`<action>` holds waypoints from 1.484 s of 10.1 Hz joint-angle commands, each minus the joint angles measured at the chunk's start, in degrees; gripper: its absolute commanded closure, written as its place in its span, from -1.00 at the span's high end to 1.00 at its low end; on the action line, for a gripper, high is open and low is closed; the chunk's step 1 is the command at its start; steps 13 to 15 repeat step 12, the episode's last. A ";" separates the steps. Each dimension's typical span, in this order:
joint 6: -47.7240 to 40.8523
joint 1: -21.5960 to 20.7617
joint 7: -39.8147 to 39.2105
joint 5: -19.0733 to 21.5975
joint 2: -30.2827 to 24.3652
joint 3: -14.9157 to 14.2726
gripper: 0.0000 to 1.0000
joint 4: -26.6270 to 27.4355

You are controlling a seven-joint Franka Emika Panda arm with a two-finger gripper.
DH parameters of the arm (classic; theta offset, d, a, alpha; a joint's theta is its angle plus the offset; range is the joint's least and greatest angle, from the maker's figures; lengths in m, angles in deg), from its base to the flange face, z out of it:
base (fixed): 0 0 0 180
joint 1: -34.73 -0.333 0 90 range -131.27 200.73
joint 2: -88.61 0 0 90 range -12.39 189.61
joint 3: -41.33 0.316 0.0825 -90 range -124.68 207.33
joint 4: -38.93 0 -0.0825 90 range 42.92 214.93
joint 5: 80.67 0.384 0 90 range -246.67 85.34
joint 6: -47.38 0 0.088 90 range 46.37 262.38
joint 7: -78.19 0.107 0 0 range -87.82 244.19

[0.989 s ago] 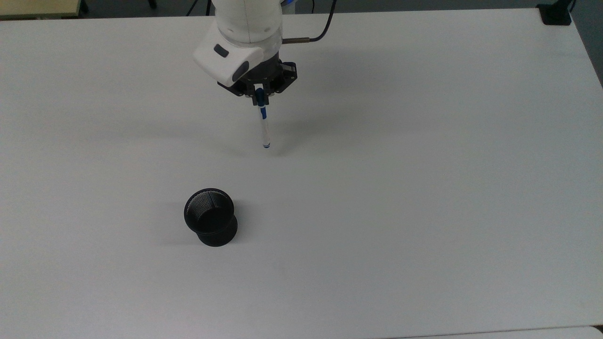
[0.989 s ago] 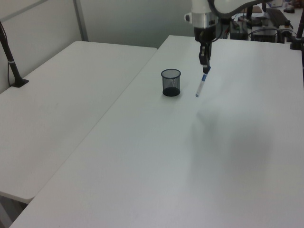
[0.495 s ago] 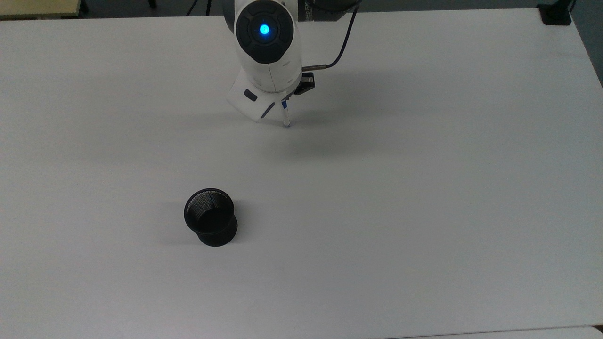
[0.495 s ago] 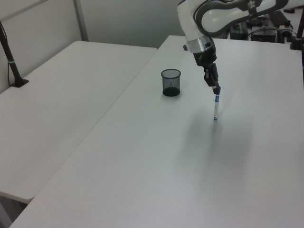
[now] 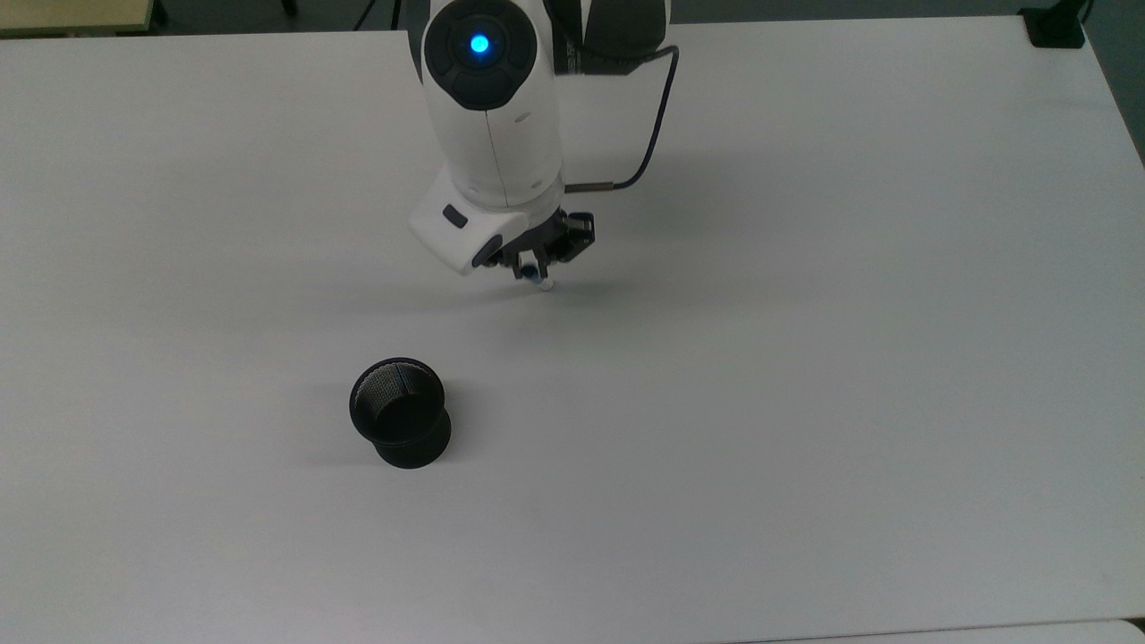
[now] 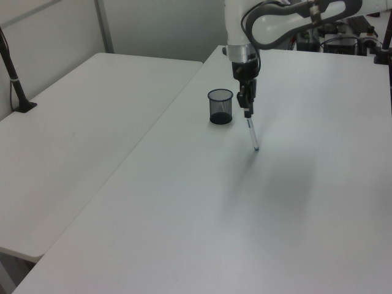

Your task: Remove the marker

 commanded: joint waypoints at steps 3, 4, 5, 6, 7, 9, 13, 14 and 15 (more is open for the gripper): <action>5.86 -0.69 2.81 -2.48 1.12 -0.80 1.00 -0.57; 5.77 -0.78 3.79 -4.83 -0.45 -0.80 1.00 -0.48; 4.90 -0.87 4.84 -7.55 -3.78 -0.80 1.00 0.22; 3.85 -1.04 5.89 -7.67 -8.16 -0.80 1.00 2.49; -0.86 -1.13 7.38 -7.67 -12.21 -0.80 1.00 3.64; -10.46 -2.70 9.06 -6.88 -18.89 -1.84 1.00 4.78; -10.93 -2.81 10.39 -4.95 -22.88 -2.82 1.00 8.49; -10.93 -2.81 10.39 -4.95 -22.88 -2.82 1.00 8.49; -10.93 -2.81 10.39 -4.95 -22.88 -2.82 1.00 8.49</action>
